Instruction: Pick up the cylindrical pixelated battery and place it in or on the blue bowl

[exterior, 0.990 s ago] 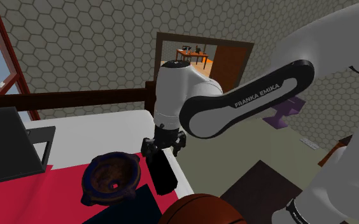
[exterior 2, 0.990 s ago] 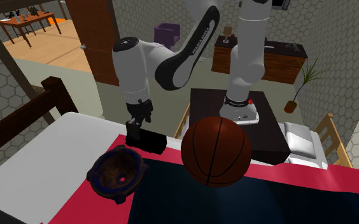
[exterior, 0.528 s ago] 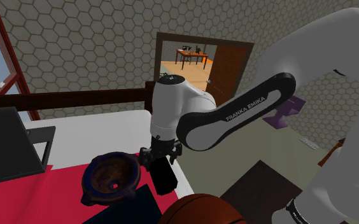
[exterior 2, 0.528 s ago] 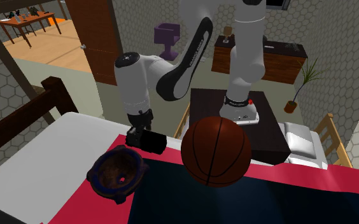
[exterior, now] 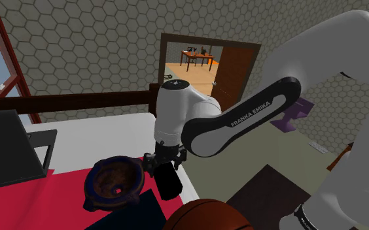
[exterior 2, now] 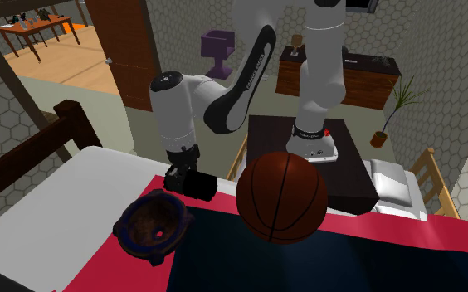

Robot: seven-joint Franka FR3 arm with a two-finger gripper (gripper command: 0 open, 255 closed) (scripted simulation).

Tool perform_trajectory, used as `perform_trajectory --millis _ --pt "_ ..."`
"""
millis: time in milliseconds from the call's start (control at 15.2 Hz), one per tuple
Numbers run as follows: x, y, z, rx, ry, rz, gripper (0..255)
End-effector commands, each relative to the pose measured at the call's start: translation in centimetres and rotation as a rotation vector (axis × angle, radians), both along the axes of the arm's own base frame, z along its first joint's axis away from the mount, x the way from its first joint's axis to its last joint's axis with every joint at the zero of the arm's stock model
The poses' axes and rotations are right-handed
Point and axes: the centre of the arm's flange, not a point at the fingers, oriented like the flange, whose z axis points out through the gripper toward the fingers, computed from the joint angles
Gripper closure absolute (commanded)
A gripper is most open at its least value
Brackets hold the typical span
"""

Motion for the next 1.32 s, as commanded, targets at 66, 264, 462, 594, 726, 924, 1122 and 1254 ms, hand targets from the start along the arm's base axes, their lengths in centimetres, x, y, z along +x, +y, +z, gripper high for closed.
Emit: perform_trajectory --millis 66,264,462,594,726,924,1122,1254 --pt "0.0 0.0 0.0 0.0 0.0 0.0 255" --pt "0.0 0.0 0.0 0.0 0.0 0.0 255" --pt "0.0 0.0 0.0 0.0 0.0 0.0 255" --pt "0.0 0.0 0.0 0.0 0.0 0.0 255" --pt "0.0 0.0 1.1 0.0 0.0 0.0 255" --pt "0.0 0.0 2.6 0.0 0.0 0.0 255" --pt "0.0 0.0 4.2 0.0 0.0 0.0 255" --pt "0.0 0.0 5.3 0.0 0.0 0.0 255"
